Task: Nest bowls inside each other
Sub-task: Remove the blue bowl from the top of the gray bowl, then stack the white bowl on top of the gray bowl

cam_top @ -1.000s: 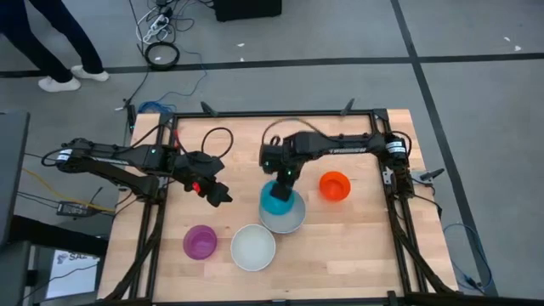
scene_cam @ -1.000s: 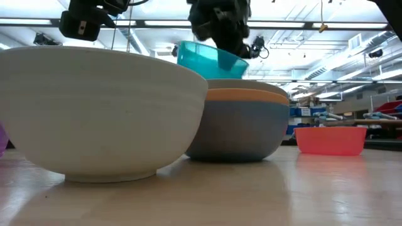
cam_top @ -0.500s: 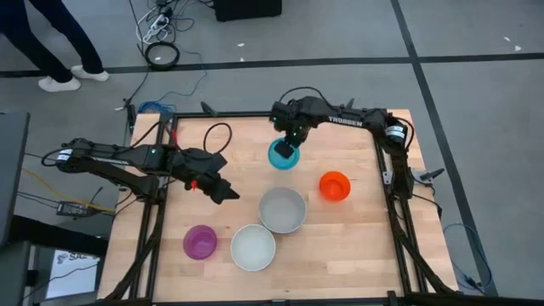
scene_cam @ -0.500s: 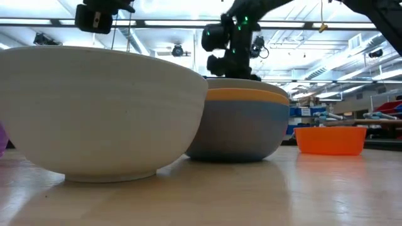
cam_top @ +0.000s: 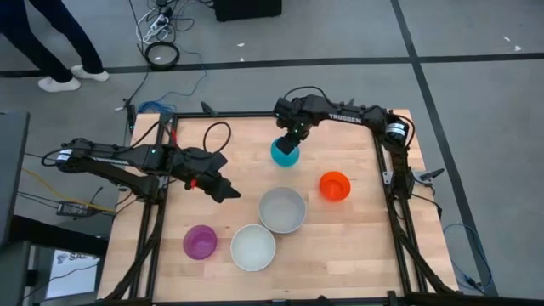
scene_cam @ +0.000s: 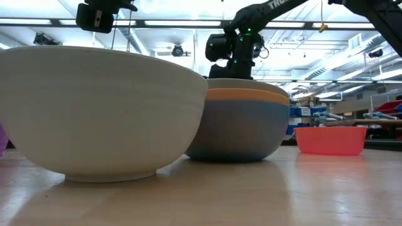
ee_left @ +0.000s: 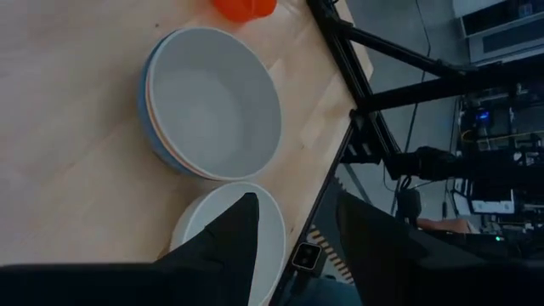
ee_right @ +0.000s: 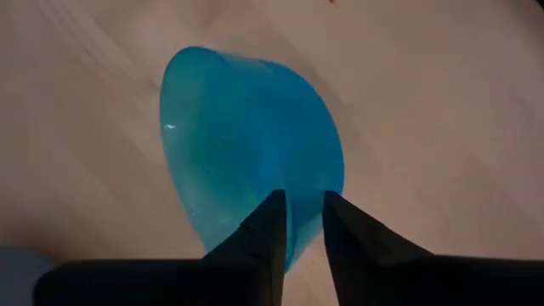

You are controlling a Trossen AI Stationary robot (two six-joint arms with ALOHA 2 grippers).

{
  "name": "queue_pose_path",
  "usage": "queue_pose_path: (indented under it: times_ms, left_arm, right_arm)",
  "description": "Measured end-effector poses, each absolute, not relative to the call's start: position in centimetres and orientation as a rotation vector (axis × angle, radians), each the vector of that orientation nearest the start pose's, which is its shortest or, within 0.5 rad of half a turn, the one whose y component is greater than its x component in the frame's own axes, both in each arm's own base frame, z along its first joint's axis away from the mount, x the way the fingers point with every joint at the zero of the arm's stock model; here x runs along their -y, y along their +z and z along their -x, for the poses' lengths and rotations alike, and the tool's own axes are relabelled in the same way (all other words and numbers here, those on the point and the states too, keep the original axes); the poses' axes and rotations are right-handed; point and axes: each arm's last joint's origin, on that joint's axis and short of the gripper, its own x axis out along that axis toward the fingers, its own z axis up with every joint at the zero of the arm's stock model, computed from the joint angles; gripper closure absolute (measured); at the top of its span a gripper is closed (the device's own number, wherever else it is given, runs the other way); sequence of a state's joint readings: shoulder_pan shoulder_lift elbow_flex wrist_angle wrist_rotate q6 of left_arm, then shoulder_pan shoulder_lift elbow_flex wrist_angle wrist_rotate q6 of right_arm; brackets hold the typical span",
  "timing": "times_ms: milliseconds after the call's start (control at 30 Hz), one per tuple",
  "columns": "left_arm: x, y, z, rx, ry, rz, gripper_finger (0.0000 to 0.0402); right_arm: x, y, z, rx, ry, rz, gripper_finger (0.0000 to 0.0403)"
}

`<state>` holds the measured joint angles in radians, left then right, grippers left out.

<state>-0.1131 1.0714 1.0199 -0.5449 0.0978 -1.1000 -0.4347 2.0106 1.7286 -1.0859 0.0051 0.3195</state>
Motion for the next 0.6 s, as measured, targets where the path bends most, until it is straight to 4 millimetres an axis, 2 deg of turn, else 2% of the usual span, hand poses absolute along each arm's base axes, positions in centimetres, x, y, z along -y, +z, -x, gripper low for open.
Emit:
queue_pose_path:
  times_ms: [167, 367, 467, 600]
  left_arm:
    - [2.8, 32.8, -22.0, -0.647, 0.146, 1.061, 0.0234]
    - [2.8, 32.8, -21.9, -0.647, 0.147, 1.062, 0.0234]
    - [2.8, 32.8, -21.9, -0.647, 0.147, 1.062, 0.0234]
    - [2.8, 32.8, -21.9, -0.647, 0.147, 1.062, 0.0234]
  right_arm:
    - [16.6, 23.2, -36.6, -1.31, -0.579, -0.556, 0.0326]
    - [16.1, 23.6, -36.6, -1.317, -0.528, -0.588, 0.0308]
    - [14.9, 24.7, -36.6, -1.291, -0.474, -0.593, 0.0297]
    - [11.9, 27.5, -36.8, -1.206, -0.346, -0.545, 0.0288]
